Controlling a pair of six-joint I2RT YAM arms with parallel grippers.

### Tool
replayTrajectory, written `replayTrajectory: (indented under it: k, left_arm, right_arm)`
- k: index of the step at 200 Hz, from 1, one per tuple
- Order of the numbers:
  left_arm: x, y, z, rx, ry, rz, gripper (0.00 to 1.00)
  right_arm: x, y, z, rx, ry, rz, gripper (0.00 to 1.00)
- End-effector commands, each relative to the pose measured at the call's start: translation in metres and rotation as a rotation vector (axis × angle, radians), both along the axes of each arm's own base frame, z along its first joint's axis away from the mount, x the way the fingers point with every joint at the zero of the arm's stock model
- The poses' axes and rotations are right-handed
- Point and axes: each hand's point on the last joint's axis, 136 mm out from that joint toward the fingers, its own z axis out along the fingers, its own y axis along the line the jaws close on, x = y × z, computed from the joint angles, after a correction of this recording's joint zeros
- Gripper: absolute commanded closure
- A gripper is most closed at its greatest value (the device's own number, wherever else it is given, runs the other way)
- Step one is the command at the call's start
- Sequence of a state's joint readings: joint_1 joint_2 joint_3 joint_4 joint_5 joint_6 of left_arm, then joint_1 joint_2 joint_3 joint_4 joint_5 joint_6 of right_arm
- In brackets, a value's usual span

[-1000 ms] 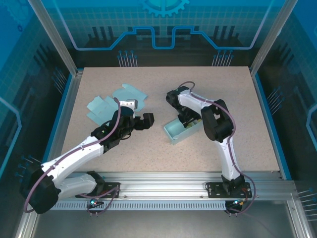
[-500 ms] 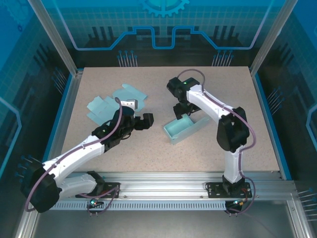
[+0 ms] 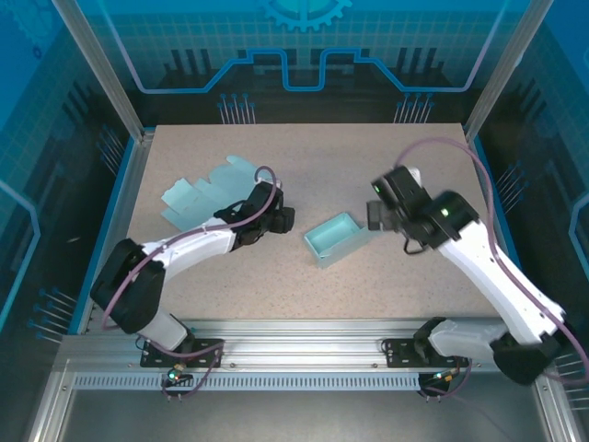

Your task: Fold the paper box

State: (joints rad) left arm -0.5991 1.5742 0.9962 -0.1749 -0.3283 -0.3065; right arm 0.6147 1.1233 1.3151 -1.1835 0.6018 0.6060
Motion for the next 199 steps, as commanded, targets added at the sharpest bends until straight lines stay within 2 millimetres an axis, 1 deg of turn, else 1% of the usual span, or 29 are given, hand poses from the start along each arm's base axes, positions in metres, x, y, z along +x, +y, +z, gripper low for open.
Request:
replayTrajectory:
  k: [1, 20, 23, 28, 47, 60, 75, 94, 116, 124, 128, 147, 161, 176, 199]
  left_arm:
    - [0.017, -0.007, -0.002, 0.036, -0.01, -0.02, 0.26]
    - [0.023, -0.012, -0.014, 0.061, 0.025, -0.031, 0.3]
    - [0.024, -0.014, -0.016, 0.063, 0.029, -0.036, 0.32]
    - [0.025, -0.016, -0.019, 0.068, 0.04, -0.04, 0.33]
    - [0.027, -0.021, -0.03, 0.084, 0.064, -0.049, 0.35]
    - [0.027, -0.023, -0.036, 0.09, 0.073, -0.049, 0.36]
    - [0.025, -0.025, -0.043, 0.078, 0.09, -0.043, 0.4]
    - [0.02, -0.031, -0.054, 0.042, 0.127, -0.05, 0.42]
    - [0.012, -0.037, -0.064, -0.013, 0.161, -0.06, 0.46]
    - [0.01, -0.04, -0.068, -0.029, 0.174, -0.067, 0.46]
    - [0.008, -0.041, -0.069, -0.035, 0.178, -0.071, 0.47]
    - [0.001, -0.045, -0.074, -0.043, 0.196, -0.082, 0.5]
    - [-0.008, -0.051, -0.076, -0.046, 0.206, -0.102, 0.51]
    - [-0.016, -0.058, -0.079, -0.043, 0.214, -0.12, 0.52]
    - [-0.031, -0.068, -0.083, -0.045, 0.23, -0.14, 0.53]
  right_arm:
    - [-0.027, -0.021, -0.035, 0.094, -0.008, -0.148, 0.0]
    - [-0.049, -0.023, -0.075, 0.196, 0.013, -0.177, 0.0]
    - [-0.051, -0.022, -0.079, 0.216, 0.013, -0.179, 0.0]
    - [-0.056, -0.022, -0.095, 0.232, 0.034, -0.183, 0.0]
    - [-0.063, -0.005, -0.133, 0.349, 0.075, -0.177, 0.01]
    - [-0.062, 0.008, -0.153, 0.411, 0.104, -0.17, 0.07]
    - [-0.056, 0.017, -0.17, 0.449, 0.118, -0.177, 0.19]
    - [-0.045, 0.027, -0.183, 0.474, 0.114, -0.183, 0.27]
    - [-0.03, 0.039, -0.19, 0.505, 0.087, -0.161, 0.45]
    - [-0.024, 0.043, -0.191, 0.516, 0.076, -0.154, 0.53]
    - [-0.021, 0.044, -0.192, 0.521, 0.074, -0.152, 0.56]
    - [-0.006, 0.049, -0.195, 0.538, 0.069, -0.148, 0.58]
    - [0.003, 0.051, -0.199, 0.549, 0.075, -0.147, 0.62]
    - [0.013, 0.053, -0.201, 0.561, 0.077, -0.135, 0.63]
    - [0.028, 0.049, -0.204, 0.548, 0.084, -0.138, 0.63]
